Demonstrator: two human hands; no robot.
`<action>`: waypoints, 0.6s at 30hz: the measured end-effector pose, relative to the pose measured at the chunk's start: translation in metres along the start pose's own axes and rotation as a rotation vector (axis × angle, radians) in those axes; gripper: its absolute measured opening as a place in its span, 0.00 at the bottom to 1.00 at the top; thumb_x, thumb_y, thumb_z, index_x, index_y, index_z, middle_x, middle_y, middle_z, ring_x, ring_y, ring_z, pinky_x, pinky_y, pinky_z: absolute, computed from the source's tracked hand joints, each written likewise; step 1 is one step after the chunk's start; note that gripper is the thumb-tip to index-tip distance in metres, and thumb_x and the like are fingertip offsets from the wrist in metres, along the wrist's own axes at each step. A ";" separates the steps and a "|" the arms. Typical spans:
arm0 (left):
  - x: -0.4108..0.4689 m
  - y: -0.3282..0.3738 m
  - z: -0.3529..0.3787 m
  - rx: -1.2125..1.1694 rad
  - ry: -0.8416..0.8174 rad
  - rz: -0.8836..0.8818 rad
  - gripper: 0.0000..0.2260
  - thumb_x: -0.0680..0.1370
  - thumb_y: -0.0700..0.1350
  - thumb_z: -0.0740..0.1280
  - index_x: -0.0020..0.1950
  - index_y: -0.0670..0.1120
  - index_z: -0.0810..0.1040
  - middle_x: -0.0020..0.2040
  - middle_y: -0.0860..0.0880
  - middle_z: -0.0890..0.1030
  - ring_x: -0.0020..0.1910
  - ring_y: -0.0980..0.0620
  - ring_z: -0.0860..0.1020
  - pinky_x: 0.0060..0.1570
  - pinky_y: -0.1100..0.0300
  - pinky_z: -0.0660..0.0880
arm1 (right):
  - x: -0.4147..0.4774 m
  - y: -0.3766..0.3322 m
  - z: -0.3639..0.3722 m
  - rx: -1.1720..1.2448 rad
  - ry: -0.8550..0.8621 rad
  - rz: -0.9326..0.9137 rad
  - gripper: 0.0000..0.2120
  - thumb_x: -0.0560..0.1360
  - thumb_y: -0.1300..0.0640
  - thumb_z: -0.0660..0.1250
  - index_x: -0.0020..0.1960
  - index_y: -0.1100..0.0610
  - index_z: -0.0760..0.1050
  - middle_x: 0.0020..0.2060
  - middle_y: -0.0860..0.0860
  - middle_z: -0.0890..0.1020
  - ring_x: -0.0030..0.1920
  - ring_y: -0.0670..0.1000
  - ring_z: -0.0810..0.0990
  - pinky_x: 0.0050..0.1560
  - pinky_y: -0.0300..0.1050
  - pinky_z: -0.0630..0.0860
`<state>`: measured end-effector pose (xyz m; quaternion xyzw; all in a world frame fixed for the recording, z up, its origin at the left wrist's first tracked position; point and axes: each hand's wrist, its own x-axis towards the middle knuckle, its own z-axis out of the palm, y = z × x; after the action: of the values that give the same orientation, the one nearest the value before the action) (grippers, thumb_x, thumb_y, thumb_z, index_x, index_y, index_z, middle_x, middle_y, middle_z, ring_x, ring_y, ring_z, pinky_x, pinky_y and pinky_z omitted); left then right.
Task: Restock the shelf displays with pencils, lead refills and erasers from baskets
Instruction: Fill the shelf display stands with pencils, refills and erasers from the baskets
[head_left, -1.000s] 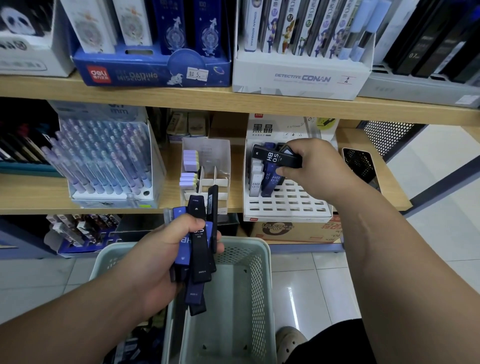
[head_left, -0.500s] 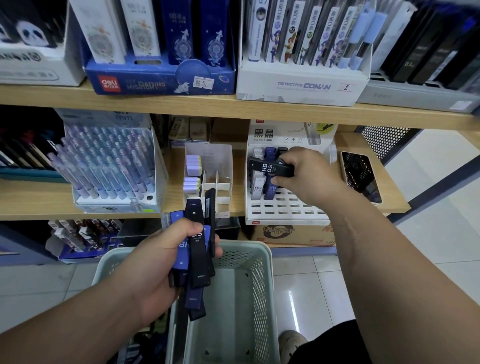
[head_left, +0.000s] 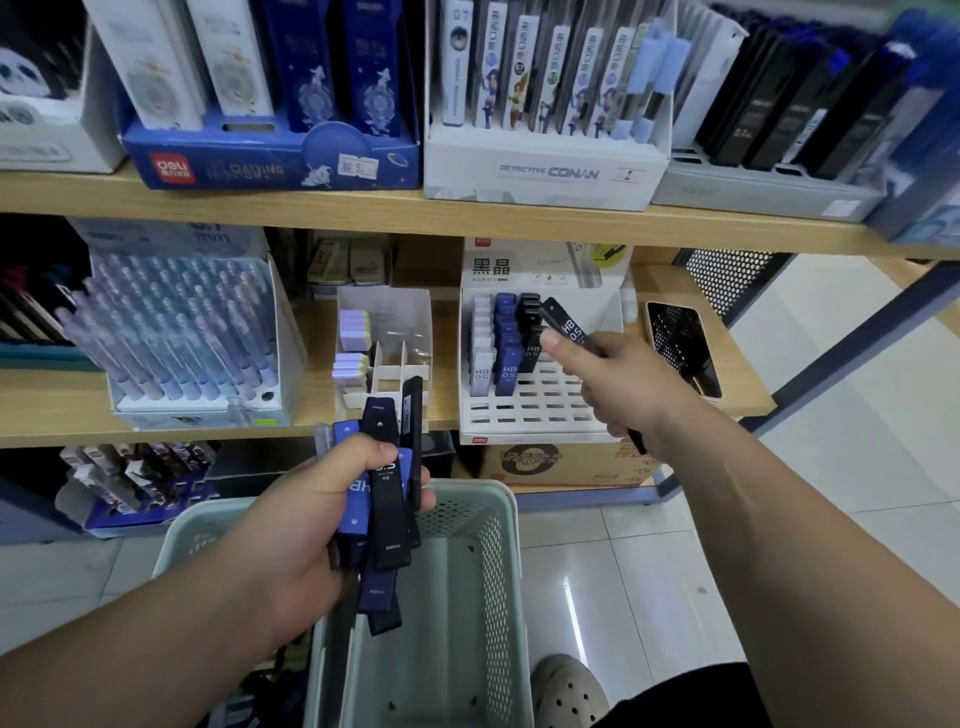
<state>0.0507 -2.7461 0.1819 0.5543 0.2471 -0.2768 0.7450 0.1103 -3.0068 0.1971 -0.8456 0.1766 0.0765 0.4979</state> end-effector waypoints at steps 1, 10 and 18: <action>0.000 -0.001 0.001 0.004 0.001 0.003 0.14 0.77 0.46 0.65 0.57 0.39 0.81 0.47 0.40 0.86 0.43 0.46 0.84 0.44 0.55 0.73 | -0.003 -0.001 -0.001 -0.019 0.003 0.045 0.34 0.72 0.27 0.64 0.49 0.61 0.76 0.27 0.49 0.68 0.24 0.47 0.63 0.26 0.41 0.60; 0.002 -0.006 0.000 0.047 0.020 0.009 0.16 0.77 0.47 0.65 0.58 0.37 0.81 0.47 0.37 0.86 0.46 0.43 0.82 0.42 0.54 0.74 | -0.011 0.003 -0.007 0.135 -0.145 0.060 0.13 0.80 0.47 0.65 0.50 0.57 0.74 0.29 0.50 0.64 0.27 0.48 0.59 0.27 0.43 0.56; 0.006 -0.007 0.003 0.061 0.012 0.008 0.16 0.77 0.47 0.65 0.58 0.38 0.81 0.47 0.38 0.86 0.45 0.44 0.82 0.42 0.54 0.73 | -0.004 0.010 -0.015 0.207 -0.122 -0.005 0.03 0.77 0.62 0.69 0.46 0.61 0.76 0.32 0.56 0.79 0.26 0.48 0.66 0.26 0.41 0.62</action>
<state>0.0505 -2.7515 0.1736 0.5795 0.2408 -0.2781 0.7272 0.1018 -3.0234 0.1976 -0.7838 0.1506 0.1080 0.5927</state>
